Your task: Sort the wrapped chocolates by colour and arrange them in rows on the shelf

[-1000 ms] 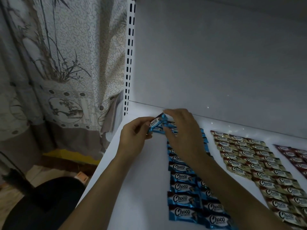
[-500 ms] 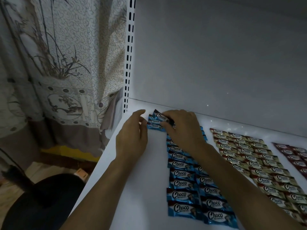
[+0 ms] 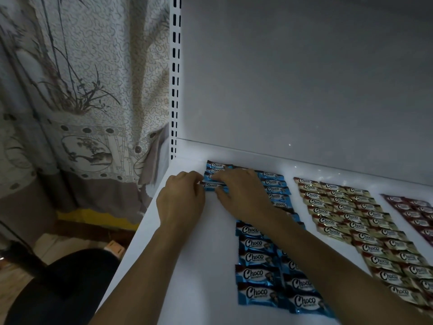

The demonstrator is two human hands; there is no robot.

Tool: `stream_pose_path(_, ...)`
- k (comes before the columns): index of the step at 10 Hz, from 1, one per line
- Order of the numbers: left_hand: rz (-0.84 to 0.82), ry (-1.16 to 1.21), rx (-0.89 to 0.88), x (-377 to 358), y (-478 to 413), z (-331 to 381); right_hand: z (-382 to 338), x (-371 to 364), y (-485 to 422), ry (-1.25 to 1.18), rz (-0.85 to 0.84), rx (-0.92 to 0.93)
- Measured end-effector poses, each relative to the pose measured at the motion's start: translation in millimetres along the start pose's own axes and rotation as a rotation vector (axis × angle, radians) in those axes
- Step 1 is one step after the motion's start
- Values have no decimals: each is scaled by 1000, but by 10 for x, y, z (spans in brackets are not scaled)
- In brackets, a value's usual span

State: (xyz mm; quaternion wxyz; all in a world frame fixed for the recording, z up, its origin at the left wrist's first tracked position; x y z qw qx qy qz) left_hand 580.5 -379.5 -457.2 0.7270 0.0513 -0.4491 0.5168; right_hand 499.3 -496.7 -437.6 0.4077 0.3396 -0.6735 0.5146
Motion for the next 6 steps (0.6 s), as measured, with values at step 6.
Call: stream_pose_path(6,55,114,-208,-37,42,-6,53,65,306,-39,42,-3)
Point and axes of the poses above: each hand's wrist, its own y-axis away from the middle knuckle, its own x-axis out of the back of the hand, z = x × y, the point moved 1 cm from there along -y, towards the middle knuckle, and after that the axes turned 1 degree about -y, right-handed, at the moved point
